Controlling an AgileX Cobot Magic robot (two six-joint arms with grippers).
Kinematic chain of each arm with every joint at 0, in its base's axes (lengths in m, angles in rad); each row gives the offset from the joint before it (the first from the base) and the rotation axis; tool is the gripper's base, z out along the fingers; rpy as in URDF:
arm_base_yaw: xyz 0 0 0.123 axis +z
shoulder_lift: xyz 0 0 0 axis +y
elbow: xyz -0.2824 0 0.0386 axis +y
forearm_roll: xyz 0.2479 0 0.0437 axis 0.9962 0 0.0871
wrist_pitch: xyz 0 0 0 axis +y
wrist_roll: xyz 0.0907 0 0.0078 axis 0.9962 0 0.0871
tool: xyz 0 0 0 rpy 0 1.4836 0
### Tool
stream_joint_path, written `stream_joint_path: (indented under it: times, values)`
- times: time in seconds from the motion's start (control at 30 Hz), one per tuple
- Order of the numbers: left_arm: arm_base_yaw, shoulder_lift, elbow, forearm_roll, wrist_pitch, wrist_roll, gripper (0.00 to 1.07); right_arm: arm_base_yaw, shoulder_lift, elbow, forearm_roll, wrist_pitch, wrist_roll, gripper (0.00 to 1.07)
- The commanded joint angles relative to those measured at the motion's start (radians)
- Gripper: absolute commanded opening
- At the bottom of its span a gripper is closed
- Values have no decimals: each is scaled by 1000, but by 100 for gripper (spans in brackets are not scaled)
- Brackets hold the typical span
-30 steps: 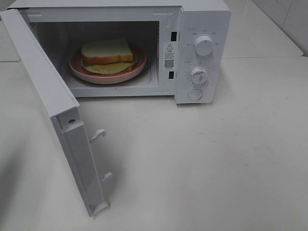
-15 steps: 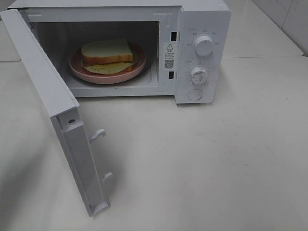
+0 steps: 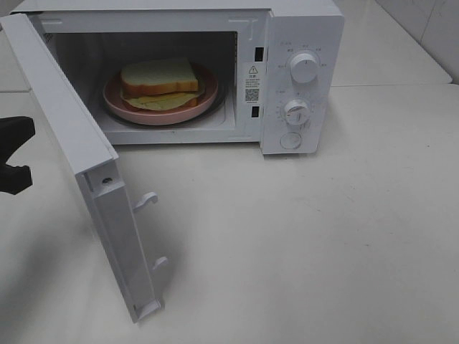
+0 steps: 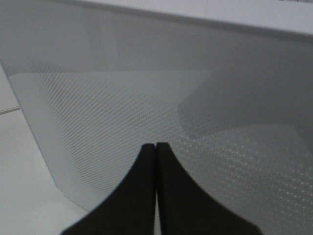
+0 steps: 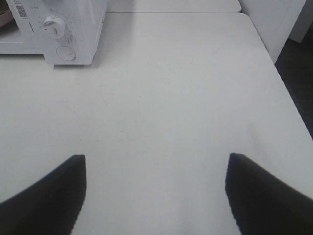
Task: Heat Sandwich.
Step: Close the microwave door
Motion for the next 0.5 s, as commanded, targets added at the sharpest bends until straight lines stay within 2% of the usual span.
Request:
stream_joint_path:
  times: [0.03,0.17,0.27,0.37,0.43,0.5]
  values:
    - [-5,16,-25,2,-32,-16,0,-7,-27,2,4,-15,-13,75]
    - [-5,55,-57,1,-35,-45,0,-7,-27,2,4,-15,-13,75]
    - [-46,90,-88,-11,-38,-51,0,-7,-27,2,4,-15,-13,75]
    - [-79,110,-106,-29,-37,-33,0,-7,-27,2,4,-15,-13,75]
    - [-120,130,-123,-100,-38,-7,0,-7,-27,2,4,-15,-13,75]
    - [-134,136,-130,-123,-38,5,0,-7,-27,2,4,-15,-13,75]
